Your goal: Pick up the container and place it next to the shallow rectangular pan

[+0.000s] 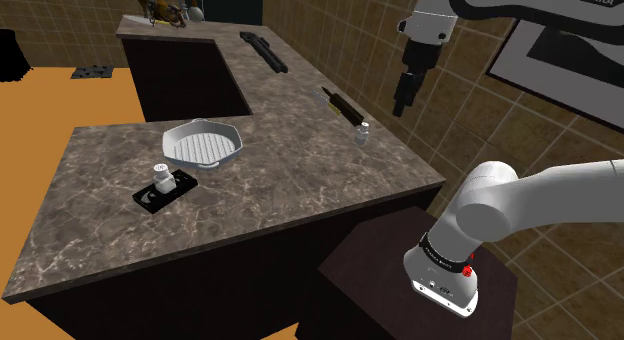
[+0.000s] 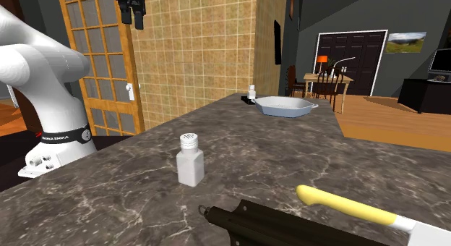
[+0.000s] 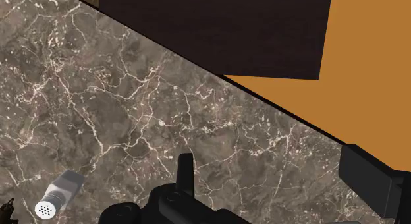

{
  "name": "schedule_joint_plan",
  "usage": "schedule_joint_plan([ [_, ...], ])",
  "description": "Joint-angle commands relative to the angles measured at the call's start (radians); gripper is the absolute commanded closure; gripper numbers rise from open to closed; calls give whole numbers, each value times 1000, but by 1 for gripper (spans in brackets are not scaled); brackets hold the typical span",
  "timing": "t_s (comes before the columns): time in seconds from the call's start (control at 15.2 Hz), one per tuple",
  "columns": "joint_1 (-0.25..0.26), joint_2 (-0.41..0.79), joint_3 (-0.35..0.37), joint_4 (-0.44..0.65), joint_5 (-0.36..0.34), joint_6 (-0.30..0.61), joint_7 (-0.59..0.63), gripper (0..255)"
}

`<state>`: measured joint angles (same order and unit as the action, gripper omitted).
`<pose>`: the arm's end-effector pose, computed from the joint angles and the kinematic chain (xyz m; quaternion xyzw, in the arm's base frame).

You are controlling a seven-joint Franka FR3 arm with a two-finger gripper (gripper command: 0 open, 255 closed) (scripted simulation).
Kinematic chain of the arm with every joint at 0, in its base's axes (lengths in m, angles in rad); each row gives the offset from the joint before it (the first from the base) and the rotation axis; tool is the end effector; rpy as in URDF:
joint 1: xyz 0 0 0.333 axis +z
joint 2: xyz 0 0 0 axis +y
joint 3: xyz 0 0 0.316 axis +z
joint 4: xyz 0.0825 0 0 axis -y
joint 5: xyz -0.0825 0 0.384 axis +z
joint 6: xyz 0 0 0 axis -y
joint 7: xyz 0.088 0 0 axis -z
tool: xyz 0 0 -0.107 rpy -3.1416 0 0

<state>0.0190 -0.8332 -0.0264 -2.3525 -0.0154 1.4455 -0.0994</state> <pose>0.2808 -0.0066 0.5954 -0.9981 -0.0499 0.0368 0.0039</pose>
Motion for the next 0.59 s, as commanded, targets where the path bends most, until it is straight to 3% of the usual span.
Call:
schedule_joint_plan([
  [0.0, 0, 0, 0, 0, 0, 0, 0, 0],
  [0.53, -57, 130, -97, -88, -75, 266, -47, 0],
])
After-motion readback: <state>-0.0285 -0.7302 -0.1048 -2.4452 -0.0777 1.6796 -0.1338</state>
